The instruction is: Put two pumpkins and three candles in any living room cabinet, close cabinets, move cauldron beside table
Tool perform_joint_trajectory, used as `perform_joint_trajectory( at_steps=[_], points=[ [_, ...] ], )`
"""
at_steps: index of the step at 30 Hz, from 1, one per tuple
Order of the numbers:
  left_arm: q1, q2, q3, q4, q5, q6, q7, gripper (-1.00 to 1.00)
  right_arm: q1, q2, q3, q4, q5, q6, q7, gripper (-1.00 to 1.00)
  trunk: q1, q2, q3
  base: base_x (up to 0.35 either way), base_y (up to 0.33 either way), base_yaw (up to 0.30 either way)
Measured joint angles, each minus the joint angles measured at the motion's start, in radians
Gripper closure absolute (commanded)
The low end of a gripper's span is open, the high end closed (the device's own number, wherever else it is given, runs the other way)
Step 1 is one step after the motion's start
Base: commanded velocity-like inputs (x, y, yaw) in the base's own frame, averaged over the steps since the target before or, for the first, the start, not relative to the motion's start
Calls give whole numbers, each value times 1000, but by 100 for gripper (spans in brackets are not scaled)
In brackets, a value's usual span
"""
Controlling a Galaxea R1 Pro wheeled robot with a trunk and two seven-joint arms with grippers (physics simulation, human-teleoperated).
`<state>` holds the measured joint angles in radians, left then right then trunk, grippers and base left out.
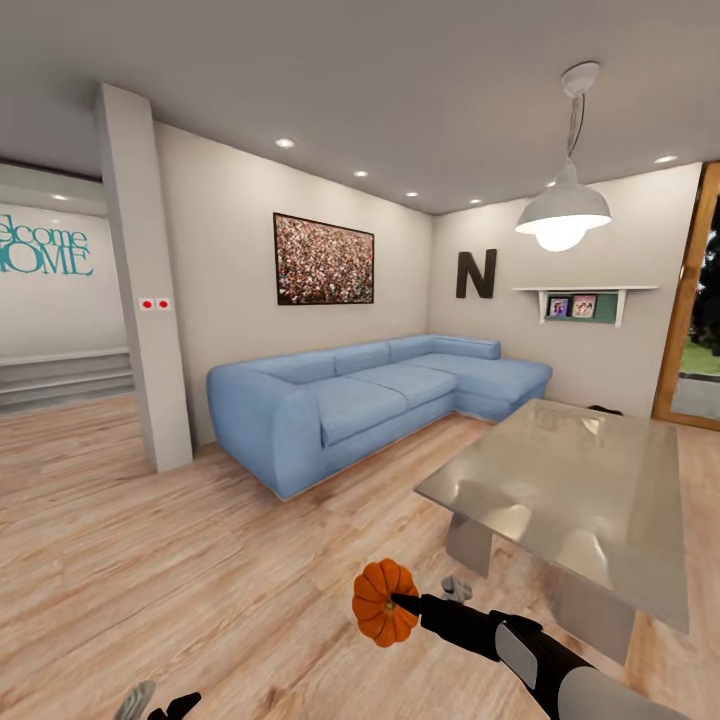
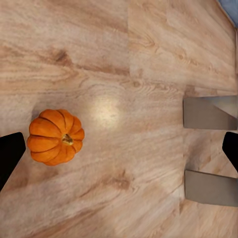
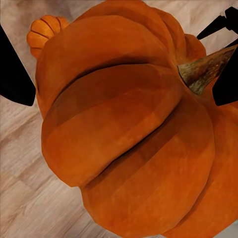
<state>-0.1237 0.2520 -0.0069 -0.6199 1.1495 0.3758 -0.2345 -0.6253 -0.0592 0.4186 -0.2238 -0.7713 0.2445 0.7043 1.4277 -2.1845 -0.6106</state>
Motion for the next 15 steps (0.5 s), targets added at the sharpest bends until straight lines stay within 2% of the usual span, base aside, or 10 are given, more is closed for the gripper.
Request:
perform_joint_trajectory(
  at_steps=[2,7,15],
  points=[
    [0,-1,0,0,0,-2,1,-100,0,0,0,1,0,0,0,100,0,0,0,5,3,0],
    [0,-1,0,0,-1,-6,1,-100,0,-1,0,0,2,-1,1,100,19,-35,-16,1,1,0],
    [-4,2,0,-1,-2,-51,4,-100,0,-2,0,-9,2,-5,1,100,50,-91,-41,0,0,0]
  ],
)
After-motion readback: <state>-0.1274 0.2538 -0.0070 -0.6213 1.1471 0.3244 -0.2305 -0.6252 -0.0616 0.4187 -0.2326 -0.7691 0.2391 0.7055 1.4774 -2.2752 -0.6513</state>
